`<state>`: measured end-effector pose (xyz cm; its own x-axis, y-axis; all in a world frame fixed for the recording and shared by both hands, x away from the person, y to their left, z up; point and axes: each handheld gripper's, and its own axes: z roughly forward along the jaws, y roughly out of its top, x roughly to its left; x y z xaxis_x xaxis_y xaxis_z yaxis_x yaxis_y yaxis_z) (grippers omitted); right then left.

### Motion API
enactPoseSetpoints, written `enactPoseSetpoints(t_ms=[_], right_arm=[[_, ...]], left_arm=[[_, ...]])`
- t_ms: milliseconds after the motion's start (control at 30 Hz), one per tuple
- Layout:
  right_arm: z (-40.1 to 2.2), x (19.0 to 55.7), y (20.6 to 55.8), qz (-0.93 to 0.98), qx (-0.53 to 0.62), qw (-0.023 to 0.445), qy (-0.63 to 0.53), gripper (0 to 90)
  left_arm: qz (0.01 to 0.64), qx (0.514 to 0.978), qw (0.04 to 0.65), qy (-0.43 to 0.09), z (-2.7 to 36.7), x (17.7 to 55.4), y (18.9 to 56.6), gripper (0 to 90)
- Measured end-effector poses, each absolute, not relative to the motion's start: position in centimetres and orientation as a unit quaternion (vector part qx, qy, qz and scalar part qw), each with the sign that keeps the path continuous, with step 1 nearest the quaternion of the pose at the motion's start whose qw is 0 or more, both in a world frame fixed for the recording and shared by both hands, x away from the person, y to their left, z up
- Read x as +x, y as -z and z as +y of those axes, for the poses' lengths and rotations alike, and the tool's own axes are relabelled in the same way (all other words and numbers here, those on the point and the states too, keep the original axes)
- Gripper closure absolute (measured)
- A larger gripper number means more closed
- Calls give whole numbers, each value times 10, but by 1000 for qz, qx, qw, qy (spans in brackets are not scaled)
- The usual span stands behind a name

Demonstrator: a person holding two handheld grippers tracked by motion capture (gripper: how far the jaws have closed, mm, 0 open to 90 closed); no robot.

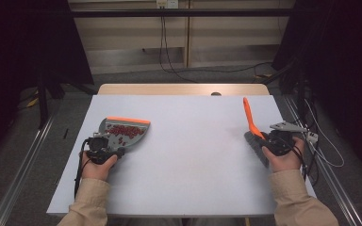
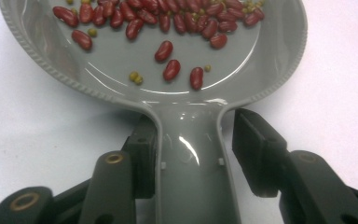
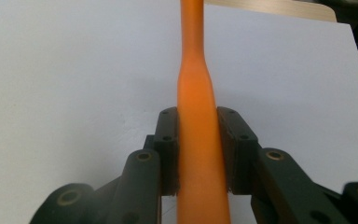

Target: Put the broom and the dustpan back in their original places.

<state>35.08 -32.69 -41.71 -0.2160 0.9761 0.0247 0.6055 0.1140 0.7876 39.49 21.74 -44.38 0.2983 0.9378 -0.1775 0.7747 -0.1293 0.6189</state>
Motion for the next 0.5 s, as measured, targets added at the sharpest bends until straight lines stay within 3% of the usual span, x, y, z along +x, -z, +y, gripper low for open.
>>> enactPoseSetpoints(t_ms=[500], right_arm=[[-322, 349, 418, 695, 566, 259, -360, 703]], left_arm=[[561, 749, 333, -118, 212, 385, 441, 475]])
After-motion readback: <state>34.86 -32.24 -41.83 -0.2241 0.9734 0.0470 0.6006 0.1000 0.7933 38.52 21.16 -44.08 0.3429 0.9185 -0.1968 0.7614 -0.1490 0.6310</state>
